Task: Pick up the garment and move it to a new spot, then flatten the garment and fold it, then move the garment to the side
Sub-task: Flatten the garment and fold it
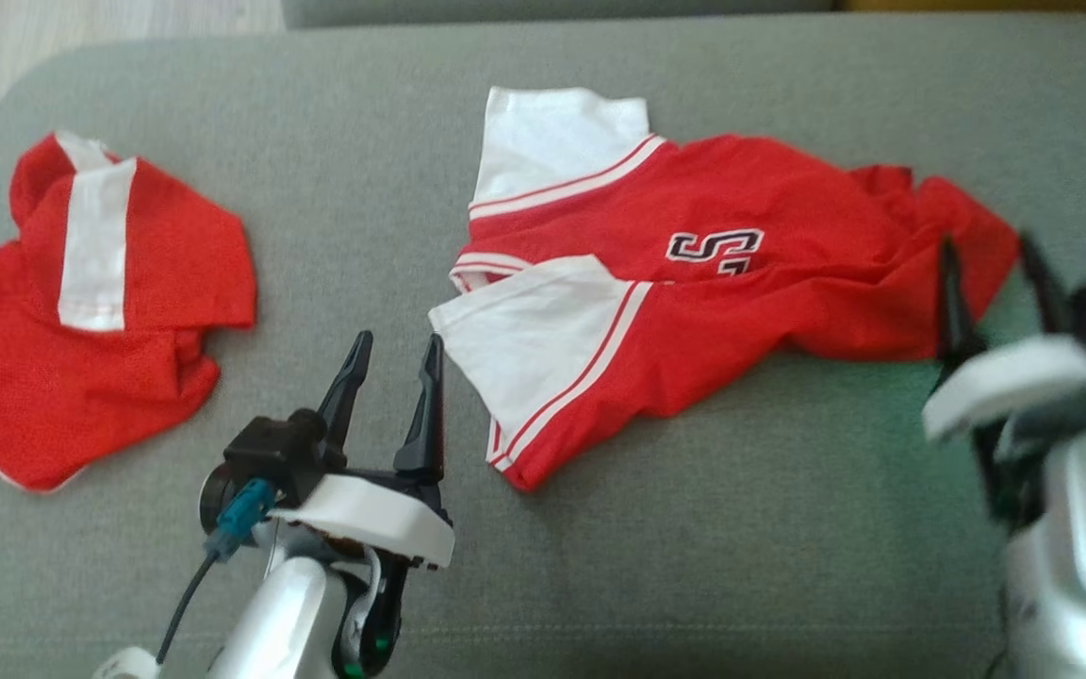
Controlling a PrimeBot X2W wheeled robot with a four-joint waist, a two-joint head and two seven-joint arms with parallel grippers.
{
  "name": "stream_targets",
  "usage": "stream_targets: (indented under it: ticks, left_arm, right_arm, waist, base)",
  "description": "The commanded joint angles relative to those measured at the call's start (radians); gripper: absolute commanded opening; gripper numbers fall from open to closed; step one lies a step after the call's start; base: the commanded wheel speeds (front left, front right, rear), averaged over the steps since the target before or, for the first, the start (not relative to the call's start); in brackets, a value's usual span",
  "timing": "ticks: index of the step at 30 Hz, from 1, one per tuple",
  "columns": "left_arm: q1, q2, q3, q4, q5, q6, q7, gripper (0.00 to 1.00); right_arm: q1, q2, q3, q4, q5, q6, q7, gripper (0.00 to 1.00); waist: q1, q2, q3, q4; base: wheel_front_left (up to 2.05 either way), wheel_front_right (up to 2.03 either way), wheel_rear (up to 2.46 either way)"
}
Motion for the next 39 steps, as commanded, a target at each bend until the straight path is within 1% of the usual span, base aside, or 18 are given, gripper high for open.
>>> stream_targets:
  ticks: [1,8,12,16,20,21,22,23,24,28,32,37,39]
  left_arm:
    - [-0.056,0.007,0.024,-0.033,0.005,0.0,-0.009,1.0]
    - [-0.105,0.007,-0.006,-0.029,0.007,-0.002,-0.009,1.0]
    - [-0.127,0.007,-0.024,-0.021,0.007,-0.007,-0.009,1.0]
    - [-0.144,0.007,-0.026,-0.021,0.001,-0.003,-0.009,1.0]
    - [-0.154,0.007,-0.03,-0.019,0.0,-0.002,-0.009,1.0]
    - [-0.156,0.007,-0.031,-0.019,0.0,-0.002,-0.009,1.0]
    - [-0.157,0.007,-0.031,-0.018,0.0,-0.001,-0.009,1.0]
    - [-0.157,0.007,-0.031,-0.018,0.0,-0.001,-0.009,1.0]
    - [-0.157,0.007,-0.031,-0.017,0.0,0.0,-0.009,1.0]
    - [-0.15,0.007,-0.027,-0.011,0.003,0.005,-0.009,1.0]
    - [-0.143,0.007,-0.02,-0.002,0.009,0.001,-0.009,1.0]
    - [-0.128,0.007,-0.001,0.005,0.014,-0.001,-0.009,1.0]
    - [-0.116,0.007,0.006,0.005,0.016,-0.002,-0.009,1.0]
  right_arm:
    - [-0.083,-0.033,0.013,-0.011,-0.011,-0.001,0.029,1.0]
    - [-0.288,-0.13,-0.037,0.178,-0.028,-0.001,0.197,1.0]
    - [-0.372,-0.176,-0.049,0.287,-0.047,-0.001,0.266,1.0]
    - [-0.434,-0.202,-0.033,0.378,-0.035,-0.001,0.317,1.0]
    - [-0.473,-0.226,-0.022,0.441,-0.041,-0.001,0.334,1.0]
    - [-0.481,-0.23,-0.027,0.455,-0.044,-0.001,0.335,0.94]
    - [-0.487,-0.231,-0.032,0.466,-0.047,-0.001,0.331,0.37]
    - [-0.487,-0.231,-0.032,0.466,-0.047,-0.001,0.331,0.37]
    - [-0.492,-0.23,-0.038,0.473,-0.051,-0.001,0.324,0.0]
    - [-0.498,-0.209,-0.055,0.488,-0.064,-0.001,0.284,0.0]
    - [-0.485,-0.178,-0.046,0.476,-0.059,-0.001,0.216,0.0]
    - [-0.44,-0.127,-0.041,0.411,0.002,-0.001,0.115,0.0]
    - [-0.404,-0.102,-0.036,0.367,0.055,-0.001,0.084,0.0]
  waist:
    - [0.0,0.0,0.037,0.019]
    - [0.0,0.0,0.118,0.064]
    - [0.0,0.0,0.151,0.088]
    - [0.0,0.0,0.172,0.1]
    - [0.0,0.0,0.182,0.105]
    - [0.0,0.0,0.183,0.106]
    - [0.0,0.0,0.182,0.105]
    - [0.0,0.0,0.182,0.105]
    - [0.0,0.0,0.181,0.104]
    - [0.0,0.0,0.165,0.088]
    - [0.0,0.0,0.139,0.061]
    - [0.0,0.0,0.09,0.014]
    - [0.0,0.0,0.068,-0.007]
  base:
    - [0.0,0.0,0.0]
    - [0.0,0.0,0.0]
    - [0.0,0.0,0.0]
    - [0.0,0.0,0.0]
    - [0.0,0.0,0.0]
    - [0.0,0.0,0.0]
    - [0.0,0.0,0.0]
    - [0.0,0.0,0.0]
    - [0.0,0.0,0.0]
    - [0.0,0.0,0.0]
    - [0.0,0.0,0.0]
    - [0.0,0.0,0.0]
    - [0.0,0.0,0.0]
